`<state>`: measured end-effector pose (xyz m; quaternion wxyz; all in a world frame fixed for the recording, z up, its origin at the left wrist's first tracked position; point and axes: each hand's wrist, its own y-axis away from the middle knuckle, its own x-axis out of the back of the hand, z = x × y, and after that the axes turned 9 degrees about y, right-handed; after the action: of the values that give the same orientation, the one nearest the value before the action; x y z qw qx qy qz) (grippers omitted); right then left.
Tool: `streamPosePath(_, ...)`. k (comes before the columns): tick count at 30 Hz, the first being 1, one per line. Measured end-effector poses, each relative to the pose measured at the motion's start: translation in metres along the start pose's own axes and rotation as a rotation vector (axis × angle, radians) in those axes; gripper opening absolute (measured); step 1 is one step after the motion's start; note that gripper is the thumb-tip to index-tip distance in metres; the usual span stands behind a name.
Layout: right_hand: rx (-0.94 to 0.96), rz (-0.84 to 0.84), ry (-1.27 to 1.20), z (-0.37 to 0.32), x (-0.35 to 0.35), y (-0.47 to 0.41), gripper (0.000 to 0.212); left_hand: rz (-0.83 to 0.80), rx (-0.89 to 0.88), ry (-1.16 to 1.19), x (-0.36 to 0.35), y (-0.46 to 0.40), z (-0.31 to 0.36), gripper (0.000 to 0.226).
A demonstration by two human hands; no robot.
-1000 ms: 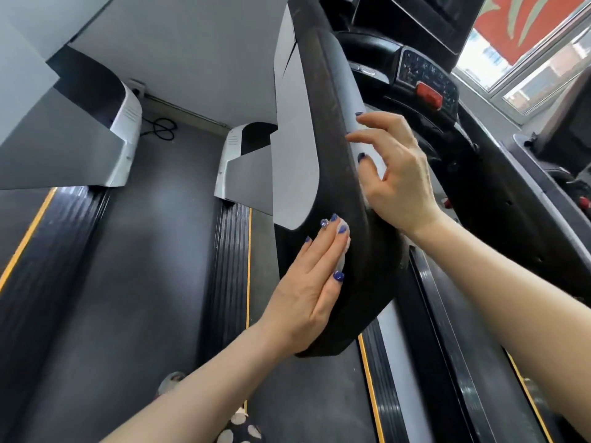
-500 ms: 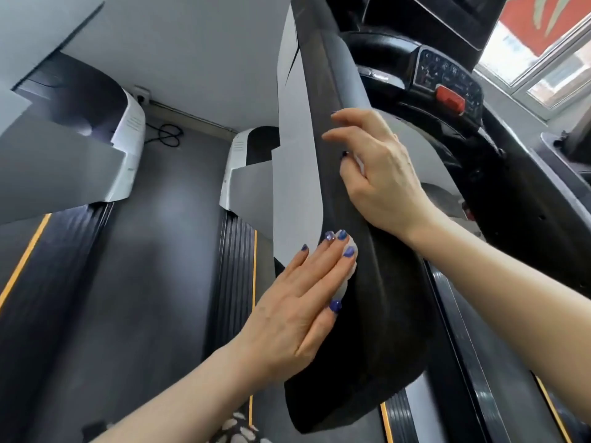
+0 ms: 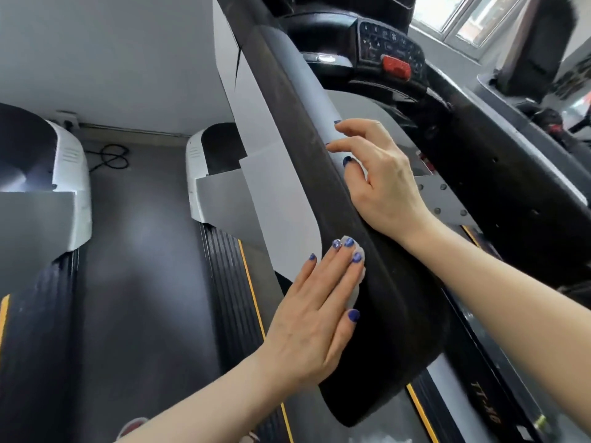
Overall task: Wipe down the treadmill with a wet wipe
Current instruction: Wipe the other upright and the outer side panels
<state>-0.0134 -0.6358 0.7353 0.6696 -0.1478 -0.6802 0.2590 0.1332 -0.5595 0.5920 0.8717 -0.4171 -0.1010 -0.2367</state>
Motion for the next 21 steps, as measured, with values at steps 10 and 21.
streamPosePath(10, 0.057, -0.112, -0.024, 0.002, 0.000, -0.003, 0.034, 0.097, 0.153, 0.064, -0.013, -0.016, 0.009, 0.055)
streamPosePath(21, 0.276, -0.259, -0.034, -0.005, -0.003, -0.016, 0.038, 0.247, 0.255, 0.199, -0.037, 0.001, 0.012, 0.055)
